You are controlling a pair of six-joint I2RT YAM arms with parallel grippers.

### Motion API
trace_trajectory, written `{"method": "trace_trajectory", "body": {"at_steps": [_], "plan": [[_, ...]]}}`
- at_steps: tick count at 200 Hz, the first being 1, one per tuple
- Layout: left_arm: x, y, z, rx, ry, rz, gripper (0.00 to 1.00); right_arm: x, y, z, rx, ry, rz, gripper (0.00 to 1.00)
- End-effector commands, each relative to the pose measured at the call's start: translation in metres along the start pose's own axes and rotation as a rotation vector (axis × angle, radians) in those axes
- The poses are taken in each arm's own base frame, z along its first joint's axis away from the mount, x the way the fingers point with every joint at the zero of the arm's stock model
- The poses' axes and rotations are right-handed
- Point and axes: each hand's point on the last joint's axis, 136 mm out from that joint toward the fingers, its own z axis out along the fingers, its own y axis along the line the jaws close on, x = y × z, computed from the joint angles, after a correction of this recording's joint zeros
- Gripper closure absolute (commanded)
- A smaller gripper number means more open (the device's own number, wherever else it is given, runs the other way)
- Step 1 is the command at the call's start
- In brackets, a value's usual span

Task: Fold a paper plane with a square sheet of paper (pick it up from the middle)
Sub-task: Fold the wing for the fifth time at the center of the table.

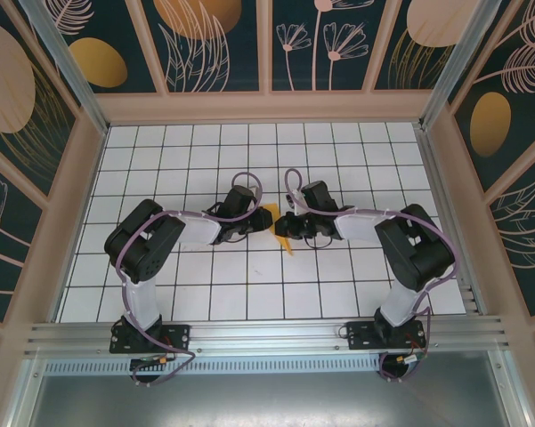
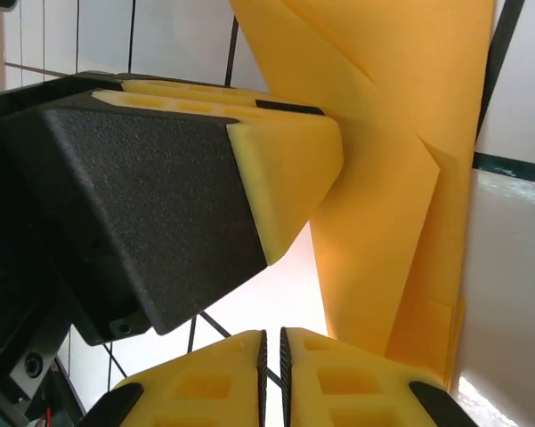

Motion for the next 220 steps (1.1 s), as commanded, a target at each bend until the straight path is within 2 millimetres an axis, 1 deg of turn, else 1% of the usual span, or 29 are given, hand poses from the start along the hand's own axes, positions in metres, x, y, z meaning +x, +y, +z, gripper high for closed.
{"method": "trace_trajectory", "body": {"at_steps": [1, 25, 54, 95, 119, 149, 186, 207, 220], "plan": [[0.015, 0.024, 0.010, -0.073, 0.045, -0.004, 0.78, 0.008, 0.001, 0.009, -0.017, 0.056, -0.017, 0.84], [0.017, 0.026, 0.011, -0.081, 0.048, -0.007, 0.78, 0.019, -0.008, 0.016, 0.011, 0.104, -0.009, 0.84], [0.015, 0.028, 0.010, -0.096, 0.040, -0.006, 0.77, 0.033, -0.023, 0.016, 0.059, 0.137, 0.012, 0.84], [0.014, 0.033, 0.010, -0.128, 0.039, 0.001, 0.77, 0.059, -0.035, 0.004, 0.093, 0.173, 0.037, 0.84], [0.012, 0.034, 0.011, -0.141, 0.039, 0.004, 0.78, 0.076, -0.037, -0.003, 0.093, 0.204, 0.046, 0.84], [0.013, 0.036, 0.013, -0.149, 0.043, 0.004, 0.77, 0.092, -0.040, -0.013, 0.100, 0.225, 0.055, 0.84], [0.015, 0.038, 0.016, -0.150, 0.052, -0.001, 0.78, 0.103, -0.043, -0.018, 0.107, 0.231, 0.071, 0.84], [0.018, 0.040, 0.017, -0.162, 0.065, 0.000, 0.79, 0.102, -0.043, -0.018, 0.106, 0.229, 0.077, 0.84], [0.020, 0.046, 0.018, -0.190, 0.078, -0.001, 0.79, 0.103, -0.041, -0.019, 0.104, 0.231, 0.077, 0.84]]}}
